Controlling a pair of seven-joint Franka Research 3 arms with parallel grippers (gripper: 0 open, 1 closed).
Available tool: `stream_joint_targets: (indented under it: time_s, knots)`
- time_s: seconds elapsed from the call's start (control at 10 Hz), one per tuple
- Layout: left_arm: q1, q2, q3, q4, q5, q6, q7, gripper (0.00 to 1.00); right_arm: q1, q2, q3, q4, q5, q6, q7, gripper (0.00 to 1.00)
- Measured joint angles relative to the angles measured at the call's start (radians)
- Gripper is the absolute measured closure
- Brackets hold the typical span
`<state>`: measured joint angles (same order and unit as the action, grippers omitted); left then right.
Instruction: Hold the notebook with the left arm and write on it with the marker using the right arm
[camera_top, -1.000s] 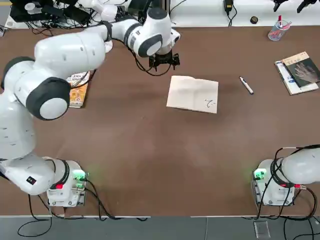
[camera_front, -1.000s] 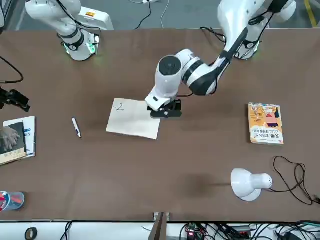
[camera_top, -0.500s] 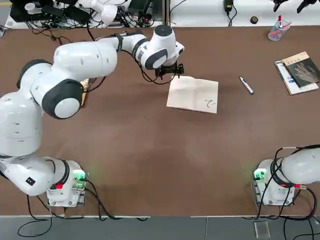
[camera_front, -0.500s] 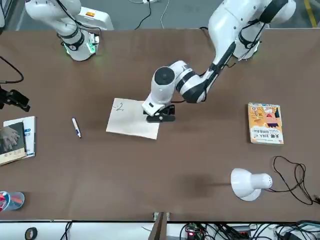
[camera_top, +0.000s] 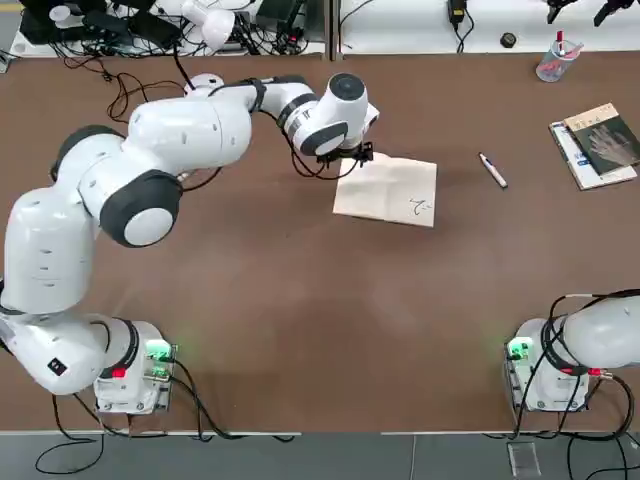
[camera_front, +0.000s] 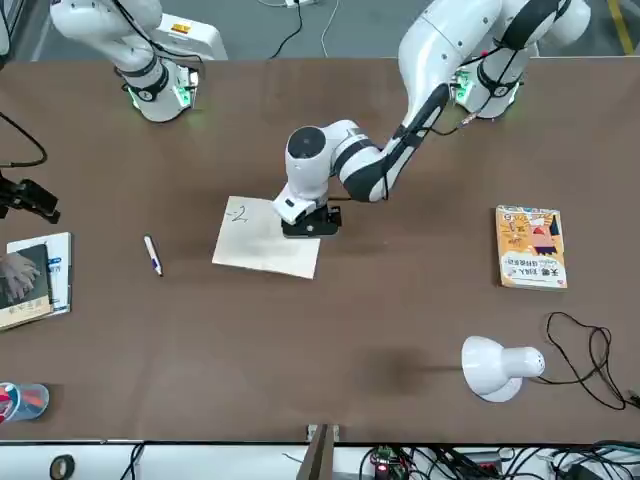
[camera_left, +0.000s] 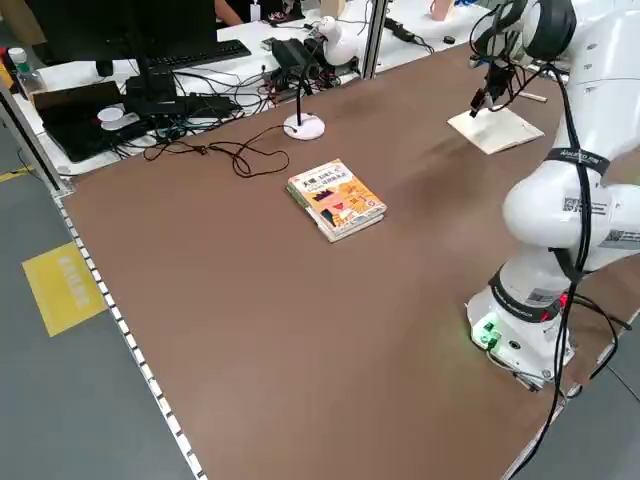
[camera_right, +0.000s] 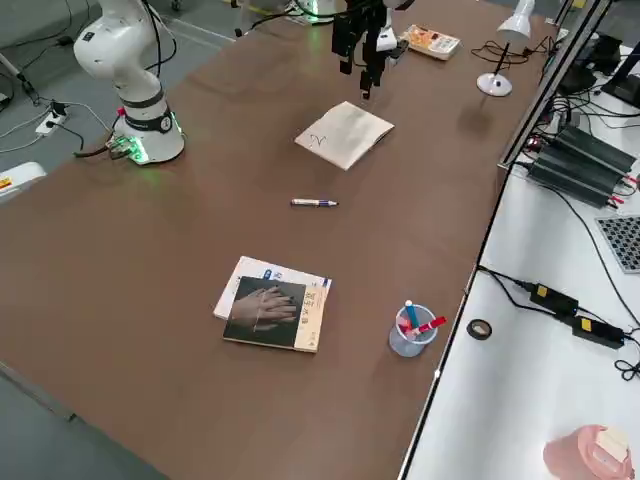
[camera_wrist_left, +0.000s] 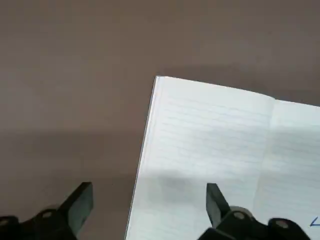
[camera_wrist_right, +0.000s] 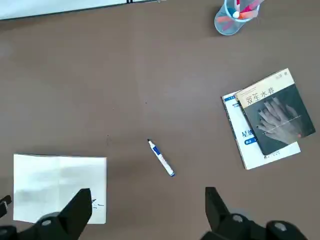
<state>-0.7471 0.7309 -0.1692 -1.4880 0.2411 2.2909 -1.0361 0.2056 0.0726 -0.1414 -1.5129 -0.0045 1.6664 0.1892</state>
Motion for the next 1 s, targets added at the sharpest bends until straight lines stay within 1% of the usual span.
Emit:
stream_joint_targets:
  time_s: [0.2,0.6,1.0]
  knots:
    - [0.000,0.017,0.005,0.009,0.002,0.010,0.000,0.00,0.000,0.000,0.000,-0.001,0.000,0.002,0.000,0.00]
    - [0.003,0.061,0.017,0.024,0.003,0.072,0.003,0.00,-0.001,0.000,-0.001,-0.014,0.000,0.026,0.000,0.00]
    - [0.004,0.081,0.024,0.038,0.012,0.079,0.007,0.00,-0.002,0.000,-0.002,-0.022,-0.002,0.039,0.000,0.00]
